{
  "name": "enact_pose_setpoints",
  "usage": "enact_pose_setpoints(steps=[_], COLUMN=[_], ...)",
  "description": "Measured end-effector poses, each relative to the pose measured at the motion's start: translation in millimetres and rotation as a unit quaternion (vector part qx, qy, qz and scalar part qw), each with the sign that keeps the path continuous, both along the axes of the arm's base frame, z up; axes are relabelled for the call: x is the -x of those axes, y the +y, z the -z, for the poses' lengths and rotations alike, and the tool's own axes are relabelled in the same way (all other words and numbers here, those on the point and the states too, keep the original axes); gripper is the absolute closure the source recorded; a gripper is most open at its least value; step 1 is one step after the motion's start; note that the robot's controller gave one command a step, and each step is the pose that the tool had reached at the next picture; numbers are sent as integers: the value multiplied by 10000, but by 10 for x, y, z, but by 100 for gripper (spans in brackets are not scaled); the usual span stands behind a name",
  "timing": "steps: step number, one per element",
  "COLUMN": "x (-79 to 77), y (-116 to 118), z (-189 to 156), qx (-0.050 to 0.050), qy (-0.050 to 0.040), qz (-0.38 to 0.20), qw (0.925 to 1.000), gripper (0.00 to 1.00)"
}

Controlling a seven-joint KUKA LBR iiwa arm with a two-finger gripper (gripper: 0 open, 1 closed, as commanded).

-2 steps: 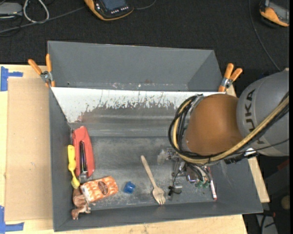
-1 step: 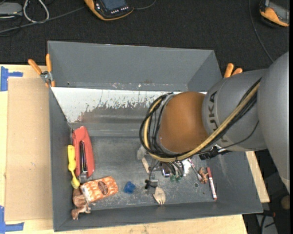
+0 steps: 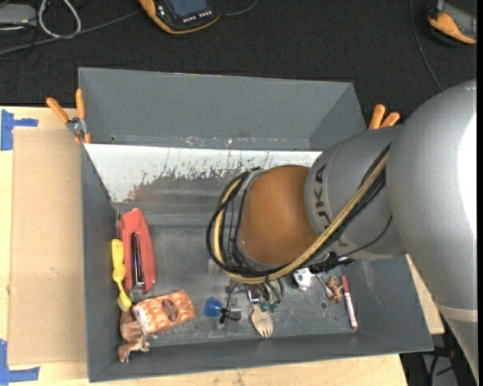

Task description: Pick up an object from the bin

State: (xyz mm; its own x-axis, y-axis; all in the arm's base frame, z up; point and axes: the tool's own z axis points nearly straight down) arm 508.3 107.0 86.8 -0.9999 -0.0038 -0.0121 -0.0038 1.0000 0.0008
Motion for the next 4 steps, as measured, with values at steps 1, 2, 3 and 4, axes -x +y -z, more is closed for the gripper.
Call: enact_pose_setpoints(steps=[1,2,3,4], x=[94,106,177,173], y=[-742,-699,-175,-73], z=[-405,-382,-333,-868], qx=[29,26,5,10], qy=[-21,-12,4,5], qz=[-1112,-1039,-417,-596], qw=[9938,9946,9991,9982], gripper=[0,0,0,0])
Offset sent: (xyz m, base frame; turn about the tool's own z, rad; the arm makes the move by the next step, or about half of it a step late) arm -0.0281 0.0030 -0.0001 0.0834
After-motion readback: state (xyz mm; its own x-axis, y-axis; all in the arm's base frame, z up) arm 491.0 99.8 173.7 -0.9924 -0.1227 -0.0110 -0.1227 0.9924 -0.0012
